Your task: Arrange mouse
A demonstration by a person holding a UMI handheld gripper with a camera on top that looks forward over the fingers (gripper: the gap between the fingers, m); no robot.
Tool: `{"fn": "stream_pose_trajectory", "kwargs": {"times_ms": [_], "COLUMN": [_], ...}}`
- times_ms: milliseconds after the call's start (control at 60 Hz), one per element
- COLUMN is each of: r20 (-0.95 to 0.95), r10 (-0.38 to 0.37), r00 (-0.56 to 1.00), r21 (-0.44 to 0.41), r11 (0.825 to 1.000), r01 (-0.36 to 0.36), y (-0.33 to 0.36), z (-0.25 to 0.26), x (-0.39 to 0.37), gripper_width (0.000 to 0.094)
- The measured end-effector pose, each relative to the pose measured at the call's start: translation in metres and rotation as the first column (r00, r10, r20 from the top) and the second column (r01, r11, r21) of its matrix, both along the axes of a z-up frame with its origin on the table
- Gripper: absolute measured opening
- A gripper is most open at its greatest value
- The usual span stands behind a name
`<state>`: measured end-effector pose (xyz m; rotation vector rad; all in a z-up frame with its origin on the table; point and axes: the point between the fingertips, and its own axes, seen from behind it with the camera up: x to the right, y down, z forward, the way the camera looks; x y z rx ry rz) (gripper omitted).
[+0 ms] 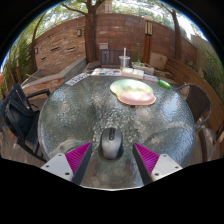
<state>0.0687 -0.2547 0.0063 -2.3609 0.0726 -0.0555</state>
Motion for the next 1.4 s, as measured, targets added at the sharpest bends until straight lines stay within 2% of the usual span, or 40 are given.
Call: {"fn": "stream_pose_trajectory", "kwargs": {"times_ms": [100,167,267,400,500,617,683,750,833,900,967,1033,1150,1217,1267,1367,1400], "r20": [0.016,0.027,0.0,-0.016,0.014,0.001,-0.018,-0.028,-0.045,-0.074,-0.081,-0.067,-0.019,-0.02,-0.031,-0.072,-0.076], "r10": [-0.002,-0.007,-0.015,-0.007,0.022,0.103,0.172,0.218,0.238,0.229,0.192,0.152,0.108,0.085,0.069,0.067,0.069], "r00": [1.0,1.0,1.0,1.0,1.0,0.995,0.985,0.976,0.97,0.971,0.978,0.986,0.994,0.996,0.997,0.995,0.995], "r21": [-0.004,-0.021,-0.011,-0.027,-0.044,0.012,0.09,0.198,0.307,0.356,0.356,0.32,0.183,0.111,0.064,-0.008,0.002], "r11": [1.0,1.0,1.0,1.0,0.999,0.995,0.981,0.958,0.928,0.915,0.922,0.94,0.978,0.99,0.996,0.998,0.998], "r01": [0.002,0.007,0.015,0.007,-0.021,-0.103,-0.17,-0.208,-0.213,-0.188,-0.151,-0.123,-0.103,-0.083,-0.067,-0.068,-0.069], "y": [0.023,0.032,0.037,0.035,0.036,0.051,0.073,0.105,0.156,0.195,0.245,0.278,0.31,0.313,0.314,0.308,0.31], "z": [-0.018,-0.027,-0.027,-0.028,-0.024,0.011,0.058,0.116,0.176,0.205,0.201,0.175,0.092,0.043,0.021,-0.019,-0.017], "x": [-0.006,-0.005,-0.009,-0.011,-0.01,-0.031,-0.049,-0.056,-0.047,-0.023,0.012,0.047,0.094,0.114,0.122,0.124,0.123], "gripper_width": [0.0821,0.0727,0.053,0.0426,0.0365,0.0365,0.0366,0.0365,0.0365,0.0363,0.0363,0.0362,0.0361,0.0369,0.0376,0.0504,0.0534]}}
